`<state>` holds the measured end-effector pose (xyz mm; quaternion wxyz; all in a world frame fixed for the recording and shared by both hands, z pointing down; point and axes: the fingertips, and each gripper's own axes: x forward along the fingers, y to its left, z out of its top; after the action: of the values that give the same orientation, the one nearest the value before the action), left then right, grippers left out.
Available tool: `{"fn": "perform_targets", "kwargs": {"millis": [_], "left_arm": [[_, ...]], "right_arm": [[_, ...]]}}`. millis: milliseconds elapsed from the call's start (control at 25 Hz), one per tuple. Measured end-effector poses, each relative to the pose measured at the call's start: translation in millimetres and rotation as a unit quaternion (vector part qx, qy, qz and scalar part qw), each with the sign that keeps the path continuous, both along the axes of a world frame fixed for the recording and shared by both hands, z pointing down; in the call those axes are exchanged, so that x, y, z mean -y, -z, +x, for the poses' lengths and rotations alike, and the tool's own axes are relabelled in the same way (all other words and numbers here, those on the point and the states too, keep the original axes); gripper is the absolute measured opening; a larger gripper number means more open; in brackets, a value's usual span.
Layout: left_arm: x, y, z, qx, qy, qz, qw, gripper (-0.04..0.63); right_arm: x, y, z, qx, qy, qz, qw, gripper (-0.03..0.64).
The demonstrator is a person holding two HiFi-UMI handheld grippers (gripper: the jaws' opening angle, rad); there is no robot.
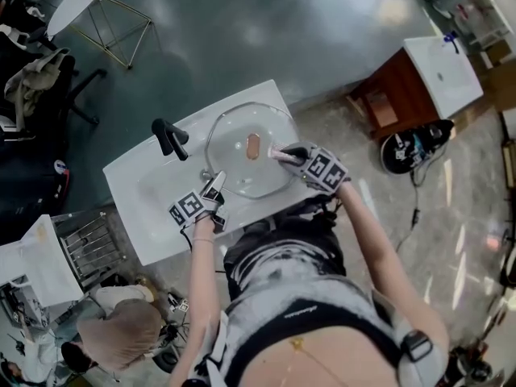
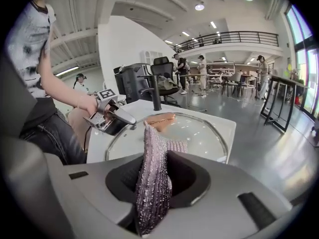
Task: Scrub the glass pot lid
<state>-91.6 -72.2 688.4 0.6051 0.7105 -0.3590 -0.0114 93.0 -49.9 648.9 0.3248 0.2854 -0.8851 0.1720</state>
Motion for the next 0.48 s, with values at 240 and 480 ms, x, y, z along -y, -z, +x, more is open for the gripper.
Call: {"fn": "perform_targets", "kwargs": {"millis": [240, 480], "left_arm": [[-1.5, 0.4, 0.3, 0.005, 0.011, 0.0, 0.9999, 0.166], [-1.0, 1.3, 1.3, 0.017, 0.006, 0.003, 0.9998, 0.167]], "right_arm": [[21.9, -2.5, 13.6, -0.011, -0.043, 0.014, 0.999, 0.103], [55.8, -4.3, 17.9, -0.033, -0.076, 0.02, 0.996, 0.103]]}}
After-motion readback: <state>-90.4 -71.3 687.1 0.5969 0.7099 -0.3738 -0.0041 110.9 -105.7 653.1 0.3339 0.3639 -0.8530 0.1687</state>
